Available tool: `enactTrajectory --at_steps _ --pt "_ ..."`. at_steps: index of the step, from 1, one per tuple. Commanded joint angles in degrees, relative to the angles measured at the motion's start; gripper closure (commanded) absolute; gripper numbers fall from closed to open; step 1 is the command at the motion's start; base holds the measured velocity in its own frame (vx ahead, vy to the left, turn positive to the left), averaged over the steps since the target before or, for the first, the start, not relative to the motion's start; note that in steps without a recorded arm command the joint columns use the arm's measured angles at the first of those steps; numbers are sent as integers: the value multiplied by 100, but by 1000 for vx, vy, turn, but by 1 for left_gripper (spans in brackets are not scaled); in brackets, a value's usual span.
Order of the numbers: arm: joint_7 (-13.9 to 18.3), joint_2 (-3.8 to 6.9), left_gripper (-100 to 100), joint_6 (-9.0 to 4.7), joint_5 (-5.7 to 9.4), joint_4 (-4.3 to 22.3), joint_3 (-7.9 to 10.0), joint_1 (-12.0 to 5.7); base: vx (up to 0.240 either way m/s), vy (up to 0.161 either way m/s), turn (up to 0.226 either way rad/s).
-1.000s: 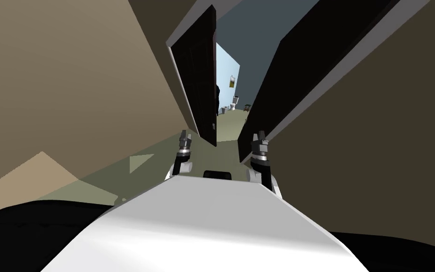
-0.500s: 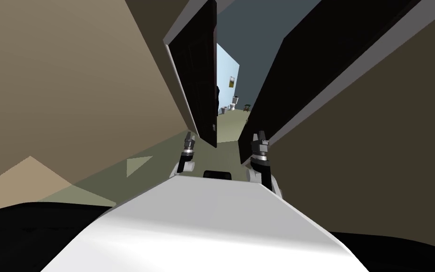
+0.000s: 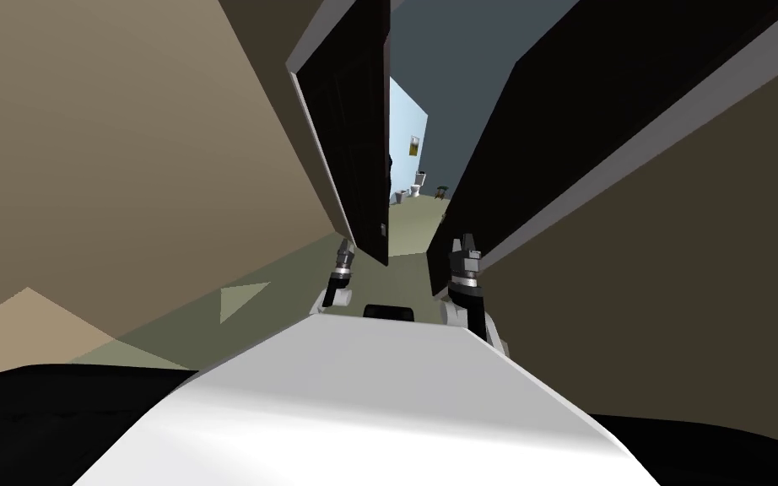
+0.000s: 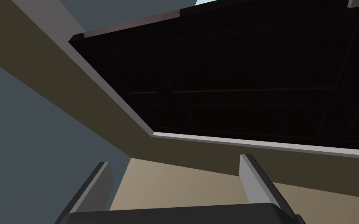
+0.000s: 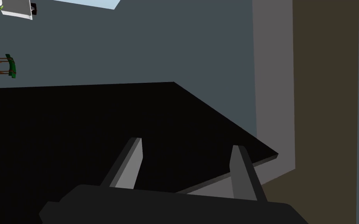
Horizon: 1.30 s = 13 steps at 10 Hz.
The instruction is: Push the door open
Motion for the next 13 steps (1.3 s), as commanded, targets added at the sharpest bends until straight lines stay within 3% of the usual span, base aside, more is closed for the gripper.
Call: enactTrajectory --at_steps 1,13 --pt "36 16 -100 -60 -16 234 -39 -111 66 35 -14" --pt "395 109 -100 -514 -204 2244 -553 -950 95 53 -24"
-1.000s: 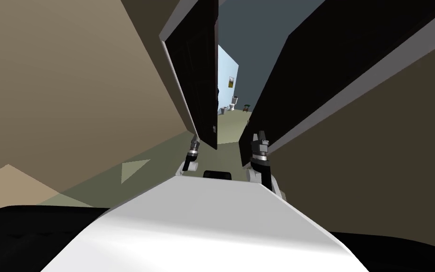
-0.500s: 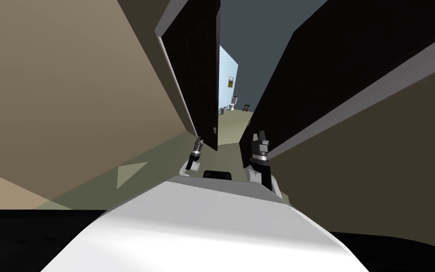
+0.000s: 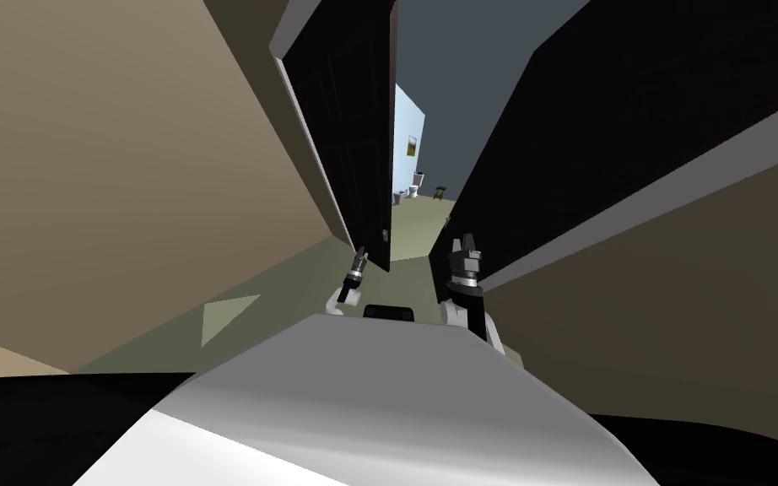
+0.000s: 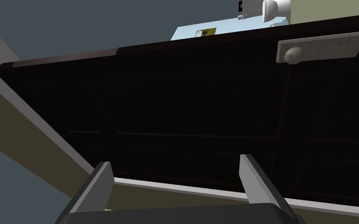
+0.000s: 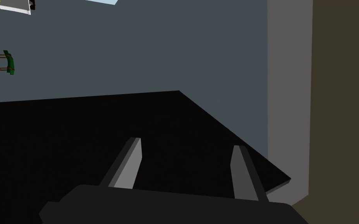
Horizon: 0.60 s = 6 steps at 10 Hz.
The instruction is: Push the door open
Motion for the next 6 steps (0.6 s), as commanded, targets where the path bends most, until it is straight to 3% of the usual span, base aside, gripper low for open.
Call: enactTrajectory --at_steps 1,5,6 --pt "53 2 -100 -63 -27 285 -71 -118 86 57 -24" --pt "142 1 -100 -175 -73 781 -199 -326 72 52 -17" --pt "142 1 -100 -175 -73 783 -199 -326 48 32 -12"
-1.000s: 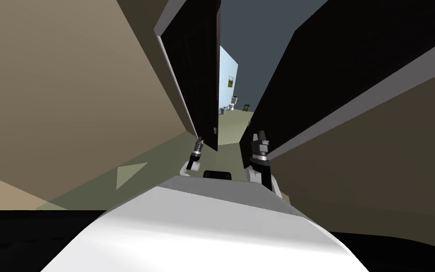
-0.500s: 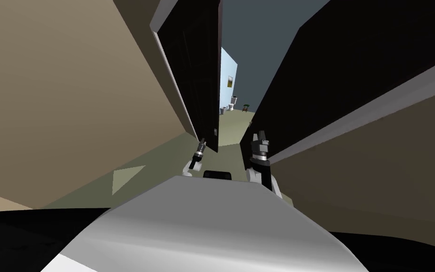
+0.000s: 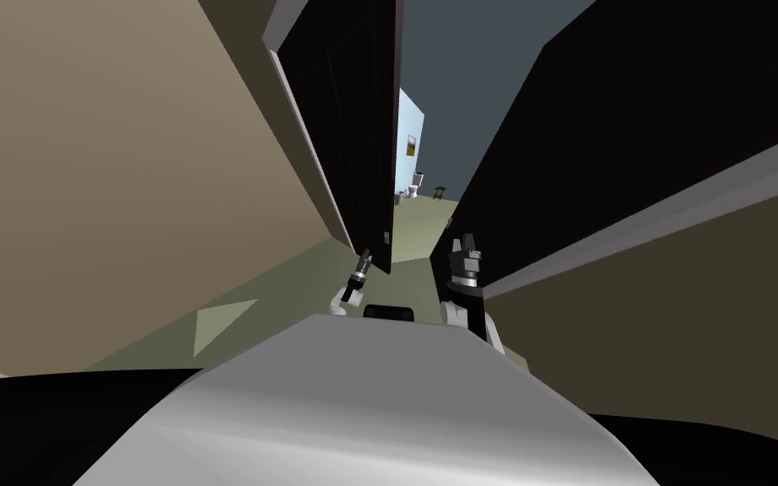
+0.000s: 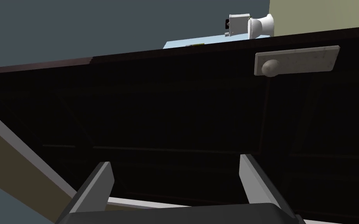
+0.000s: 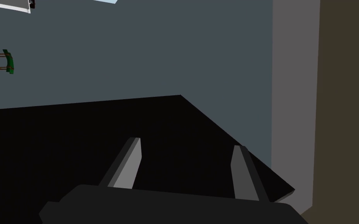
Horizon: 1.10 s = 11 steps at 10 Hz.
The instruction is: Push the door open
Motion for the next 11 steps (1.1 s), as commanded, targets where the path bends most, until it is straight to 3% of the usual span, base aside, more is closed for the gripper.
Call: enactTrajectory --at_steps 1,7,8,11 --pt "38 3 -100 -59 -17 202 -48 -78 54 25 -12" --pt "207 -22 -100 -273 -105 1140 -290 -473 97 58 -23" --pt "207 -22 -100 -273 -105 1147 -290 -473 58 32 -6" --pt "284 -45 -100 -370 -145 1577 -400 -653 68 33 -19"
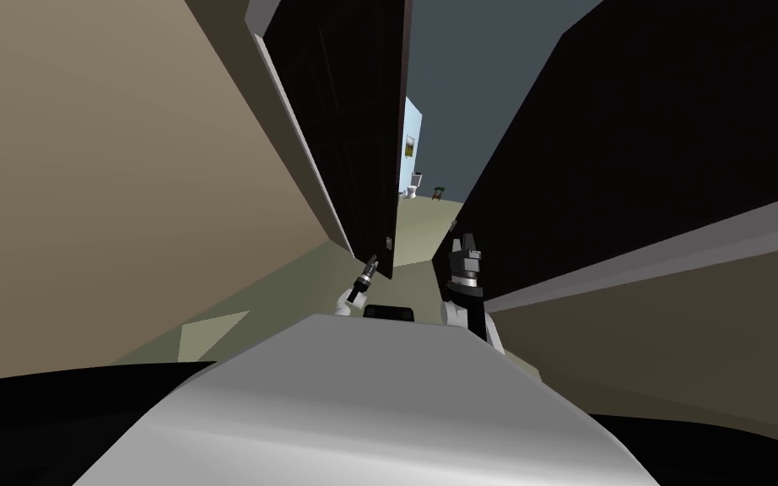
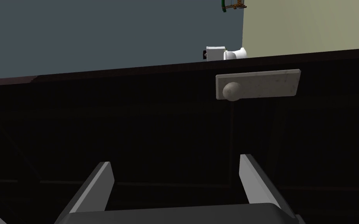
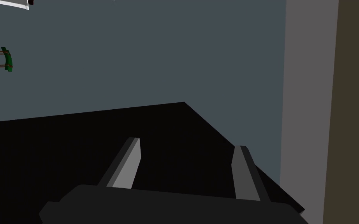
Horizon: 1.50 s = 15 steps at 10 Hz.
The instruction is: Push the door open
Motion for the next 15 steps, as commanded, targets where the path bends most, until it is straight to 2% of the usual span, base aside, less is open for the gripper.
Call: enactTrajectory --at_steps 1,3,4,10,12,15 --pt "46 -12 -100 -53 -20 244 -56 -103 92 50 -20" --pt "95 -30 -100 -115 -46 516 -126 -217 104 55 -19" --pt "95 -30 -100 -115 -46 516 -126 -217 56 40 -5" --pt "218 -92 -100 -270 -110 1202 -301 -504 79 40 -15" --pt "283 -134 -100 -353 -144 1568 -395 -657 134 57 -29" --pt "331 -171 -100 -413 -169 1835 -463 -768 96 50 -11"
